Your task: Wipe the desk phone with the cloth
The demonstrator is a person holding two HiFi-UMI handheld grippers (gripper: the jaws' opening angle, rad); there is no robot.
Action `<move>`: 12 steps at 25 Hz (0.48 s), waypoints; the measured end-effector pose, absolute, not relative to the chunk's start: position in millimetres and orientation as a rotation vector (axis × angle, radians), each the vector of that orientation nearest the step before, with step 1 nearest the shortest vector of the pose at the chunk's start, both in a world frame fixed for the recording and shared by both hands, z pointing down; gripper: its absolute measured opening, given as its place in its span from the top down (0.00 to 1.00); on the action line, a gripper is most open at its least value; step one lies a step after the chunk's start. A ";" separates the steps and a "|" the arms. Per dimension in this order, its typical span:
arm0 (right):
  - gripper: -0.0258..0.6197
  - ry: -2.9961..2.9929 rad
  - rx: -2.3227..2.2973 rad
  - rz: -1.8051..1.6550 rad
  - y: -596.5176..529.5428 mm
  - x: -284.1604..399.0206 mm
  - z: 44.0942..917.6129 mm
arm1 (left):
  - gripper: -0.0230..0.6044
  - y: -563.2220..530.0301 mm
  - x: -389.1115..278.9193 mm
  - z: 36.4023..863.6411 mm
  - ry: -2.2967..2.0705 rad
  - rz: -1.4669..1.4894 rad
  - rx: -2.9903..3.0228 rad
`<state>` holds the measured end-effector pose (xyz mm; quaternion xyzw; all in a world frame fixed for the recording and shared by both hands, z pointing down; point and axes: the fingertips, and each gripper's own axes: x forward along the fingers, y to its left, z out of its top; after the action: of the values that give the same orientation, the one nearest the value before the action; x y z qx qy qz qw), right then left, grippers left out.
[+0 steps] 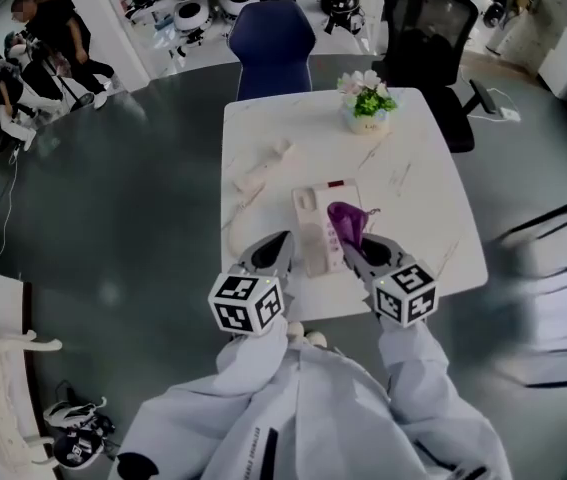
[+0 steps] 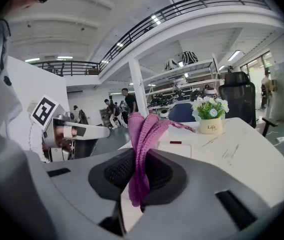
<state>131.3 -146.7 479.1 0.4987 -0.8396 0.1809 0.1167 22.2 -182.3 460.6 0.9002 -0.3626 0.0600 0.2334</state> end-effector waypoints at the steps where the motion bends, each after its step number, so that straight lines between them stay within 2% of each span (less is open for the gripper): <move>1: 0.90 -2.453 1.485 0.522 -150.1 133.6 477.0 | 0.97 -185.1 23.8 460.5 -0.983 0.166 2.478; 12: 0.90 -2.337 1.736 0.438 -187.6 162.9 459.3 | 0.97 -209.3 46.1 462.1 -0.796 0.213 2.549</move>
<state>162.9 -187.6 459.3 0.5866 -0.7901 0.1482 0.0986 46.1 -209.3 462.1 0.9262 -0.2892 0.0775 0.2292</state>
